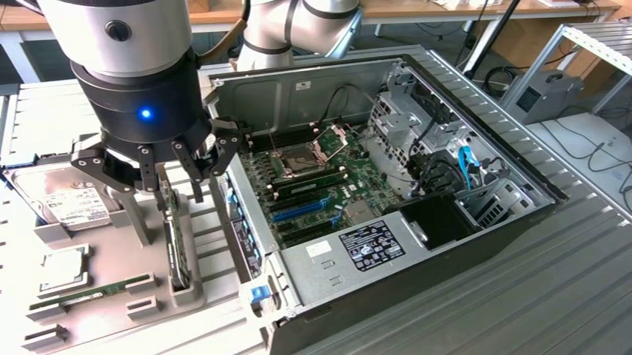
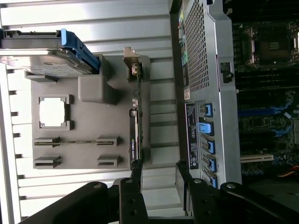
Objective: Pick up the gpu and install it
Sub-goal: 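Pick up the gpu and move the gpu toward the slot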
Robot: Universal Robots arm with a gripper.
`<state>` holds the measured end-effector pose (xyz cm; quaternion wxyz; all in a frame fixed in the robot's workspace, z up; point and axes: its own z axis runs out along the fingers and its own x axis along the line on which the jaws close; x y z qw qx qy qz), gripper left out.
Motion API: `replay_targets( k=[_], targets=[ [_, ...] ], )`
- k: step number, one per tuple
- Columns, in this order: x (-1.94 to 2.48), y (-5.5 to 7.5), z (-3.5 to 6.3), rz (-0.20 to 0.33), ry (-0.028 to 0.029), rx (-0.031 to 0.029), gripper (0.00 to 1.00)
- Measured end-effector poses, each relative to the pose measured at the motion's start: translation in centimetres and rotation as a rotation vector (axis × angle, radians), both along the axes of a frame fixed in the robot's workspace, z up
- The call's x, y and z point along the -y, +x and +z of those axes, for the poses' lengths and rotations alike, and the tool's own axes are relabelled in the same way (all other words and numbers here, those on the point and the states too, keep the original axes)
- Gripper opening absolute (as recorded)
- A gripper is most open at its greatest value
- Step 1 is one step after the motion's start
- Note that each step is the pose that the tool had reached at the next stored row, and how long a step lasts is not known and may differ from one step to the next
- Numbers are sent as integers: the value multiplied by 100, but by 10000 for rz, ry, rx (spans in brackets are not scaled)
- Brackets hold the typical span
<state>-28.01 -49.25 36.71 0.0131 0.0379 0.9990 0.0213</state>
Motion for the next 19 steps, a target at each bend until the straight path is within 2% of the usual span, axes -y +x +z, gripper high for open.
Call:
replay_targets(
  k=[19],
  targets=[
    [0, 0, -37, 0, -1, 0, 42]
  ],
)
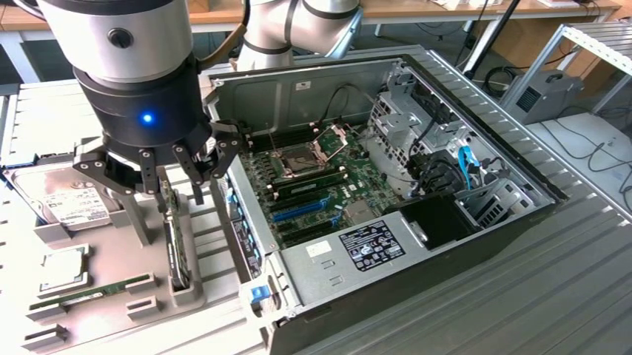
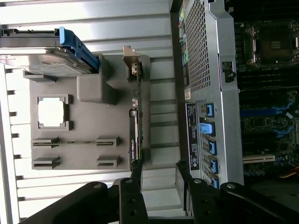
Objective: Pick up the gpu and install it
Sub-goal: 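Pick up the gpu and move the gpu toward the slot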
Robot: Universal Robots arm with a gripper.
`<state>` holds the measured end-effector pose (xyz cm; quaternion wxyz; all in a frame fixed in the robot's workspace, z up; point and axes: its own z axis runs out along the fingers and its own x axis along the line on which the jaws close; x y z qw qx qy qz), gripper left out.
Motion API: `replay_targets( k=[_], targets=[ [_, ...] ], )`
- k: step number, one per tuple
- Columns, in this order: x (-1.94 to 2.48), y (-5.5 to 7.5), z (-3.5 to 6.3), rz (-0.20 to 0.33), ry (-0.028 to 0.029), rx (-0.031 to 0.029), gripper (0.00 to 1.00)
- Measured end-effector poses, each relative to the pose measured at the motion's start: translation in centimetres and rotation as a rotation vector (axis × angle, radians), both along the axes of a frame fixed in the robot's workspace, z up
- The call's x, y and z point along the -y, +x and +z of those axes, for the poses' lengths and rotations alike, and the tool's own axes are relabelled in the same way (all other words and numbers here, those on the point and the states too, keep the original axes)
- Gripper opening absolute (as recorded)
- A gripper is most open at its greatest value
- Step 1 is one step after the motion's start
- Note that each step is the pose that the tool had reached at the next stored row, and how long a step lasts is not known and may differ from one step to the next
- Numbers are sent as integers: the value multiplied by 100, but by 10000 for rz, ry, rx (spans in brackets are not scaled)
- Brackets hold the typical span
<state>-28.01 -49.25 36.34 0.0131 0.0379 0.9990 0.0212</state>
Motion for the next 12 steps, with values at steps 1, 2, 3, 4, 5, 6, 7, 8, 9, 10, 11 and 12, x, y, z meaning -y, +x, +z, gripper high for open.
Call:
replay_targets(
  k=[1, 2, 3, 4, 5, 6, 7, 8, 9, 10, 11, 12],
  targets=[
    [0, 0, -3, 0, 0, 0, 42],
    [0, 0, -4, 0, 0, 0, 42],
    [0, 0, -6, 0, 0, 0, 42],
    [0, 0, -12, 0, 0, 0, 42],
    [0, 0, -13, 0, 0, 0, 42],
    [0, 0, -15, 0, 0, 0, 42],
    [0, 0, -18, 0, 0, 0, 42],
    [0, 0, -20, 0, 0, 0, 42],
    [0, 0, -27, 0, 0, 0, 42],
    [0, 0, -36, 0, 0, 0, 42],
    [0, 0, -38, 0, -1, 0, 42],
    [0, 0, -40, 0, 0, 0, 42]
  ],
)
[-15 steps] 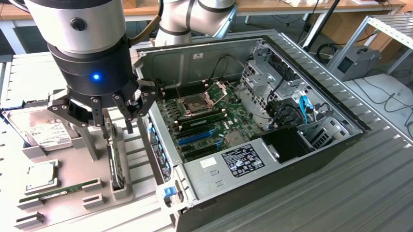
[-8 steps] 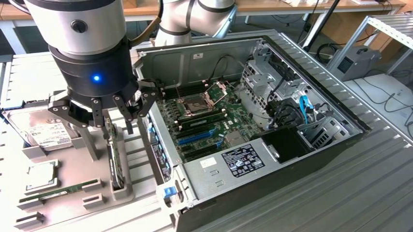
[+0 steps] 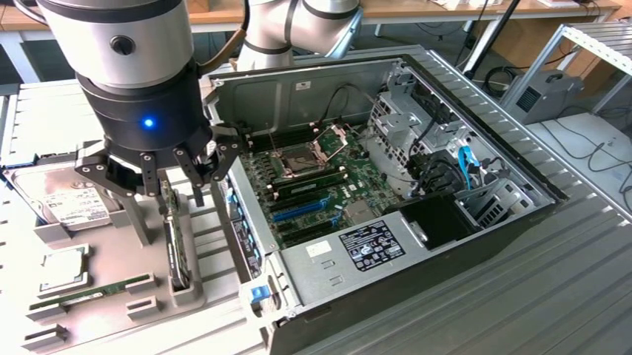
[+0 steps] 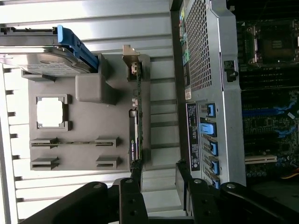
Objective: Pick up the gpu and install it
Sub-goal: 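Pick up the gpu and move the gpu toward the slot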
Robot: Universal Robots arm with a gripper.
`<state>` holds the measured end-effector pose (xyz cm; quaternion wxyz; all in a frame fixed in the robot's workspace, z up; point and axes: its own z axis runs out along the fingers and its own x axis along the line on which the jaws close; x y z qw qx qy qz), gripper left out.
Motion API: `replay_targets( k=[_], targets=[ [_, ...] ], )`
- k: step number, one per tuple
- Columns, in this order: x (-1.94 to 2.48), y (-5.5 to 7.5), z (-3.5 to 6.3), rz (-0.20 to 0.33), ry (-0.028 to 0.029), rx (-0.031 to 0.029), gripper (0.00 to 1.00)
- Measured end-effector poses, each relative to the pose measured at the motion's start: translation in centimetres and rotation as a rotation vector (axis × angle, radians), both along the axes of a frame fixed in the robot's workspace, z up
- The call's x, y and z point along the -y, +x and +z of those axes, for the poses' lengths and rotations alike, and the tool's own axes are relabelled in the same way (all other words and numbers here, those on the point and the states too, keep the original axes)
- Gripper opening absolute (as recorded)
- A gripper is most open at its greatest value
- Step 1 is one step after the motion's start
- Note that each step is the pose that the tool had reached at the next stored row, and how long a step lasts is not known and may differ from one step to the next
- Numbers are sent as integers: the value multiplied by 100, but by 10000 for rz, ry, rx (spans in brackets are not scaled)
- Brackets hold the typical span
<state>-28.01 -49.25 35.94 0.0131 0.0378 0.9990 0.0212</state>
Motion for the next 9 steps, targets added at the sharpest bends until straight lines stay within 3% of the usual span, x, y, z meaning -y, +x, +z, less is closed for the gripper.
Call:
replay_targets(
  k=[9],
  targets=[
    [0, 0, -20, 0, 1, 0, 42]
  ],
)
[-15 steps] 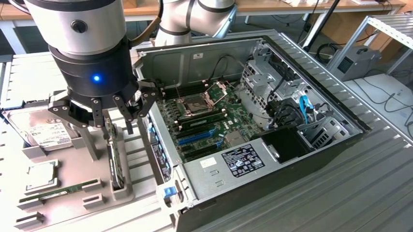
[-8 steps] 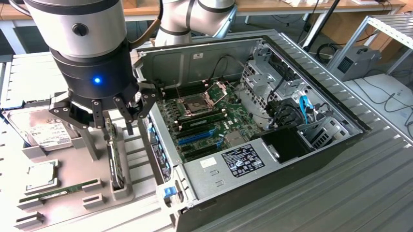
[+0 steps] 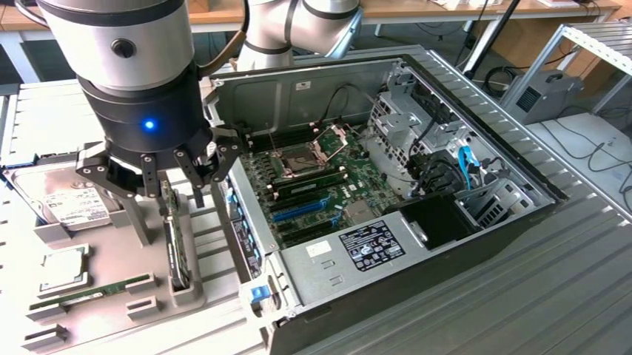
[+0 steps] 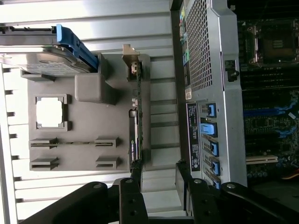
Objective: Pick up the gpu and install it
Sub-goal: 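Pick up the gpu and move the gpu toward the slot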
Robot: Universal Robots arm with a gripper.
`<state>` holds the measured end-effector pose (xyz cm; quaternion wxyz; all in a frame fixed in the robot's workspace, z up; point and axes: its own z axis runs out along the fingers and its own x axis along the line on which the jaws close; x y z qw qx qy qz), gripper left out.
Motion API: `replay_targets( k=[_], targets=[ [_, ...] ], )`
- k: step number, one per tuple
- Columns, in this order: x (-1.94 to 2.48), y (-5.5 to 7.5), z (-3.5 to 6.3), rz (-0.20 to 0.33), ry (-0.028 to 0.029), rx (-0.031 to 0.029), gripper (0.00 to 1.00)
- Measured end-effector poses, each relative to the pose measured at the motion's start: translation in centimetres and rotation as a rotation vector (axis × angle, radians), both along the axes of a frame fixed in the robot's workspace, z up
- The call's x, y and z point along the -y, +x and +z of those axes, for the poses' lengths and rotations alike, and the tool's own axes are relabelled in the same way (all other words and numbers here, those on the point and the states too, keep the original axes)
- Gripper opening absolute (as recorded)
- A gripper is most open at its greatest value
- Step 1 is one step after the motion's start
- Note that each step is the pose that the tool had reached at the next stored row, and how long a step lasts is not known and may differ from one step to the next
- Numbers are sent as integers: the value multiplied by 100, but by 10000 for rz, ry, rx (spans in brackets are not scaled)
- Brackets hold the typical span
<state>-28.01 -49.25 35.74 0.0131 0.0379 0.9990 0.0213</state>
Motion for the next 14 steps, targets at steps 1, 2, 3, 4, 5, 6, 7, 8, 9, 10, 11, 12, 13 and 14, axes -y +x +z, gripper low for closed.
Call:
replay_targets(
  k=[1, 2, 3, 4, 5, 6, 7, 8, 9, 10, 11, 12, 13, 14],
  targets=[
    [0, 0, -2, 0, 0, 0, 42],
    [0, 0, -4, 0, 0, -1, 42],
    [0, 0, -6, 0, 0, 0, 42],
    [0, 0, -8, 0, 0, 0, 42],
    [0, 0, -10, 0, -1, -1, 42],
    [0, 0, -12, 0, 0, -1, 42],
    [0, 0, -14, 0, 0, 0, 42],
    [0, 0, -16, 0, 0, 0, 42],
    [0, 0, -20, 0, 0, 0, 42],
    [0, 0, -24, 0, 0, 0, 42],
    [0, 0, -25, 0, -1, -1, 42],
    [0, 0, -27, 0, -1, -1, 42],
    [0, 0, -31, 0, -1, -1, 42],
    [0, 0, -34, 0, -1, 0, 42]
  ],
)
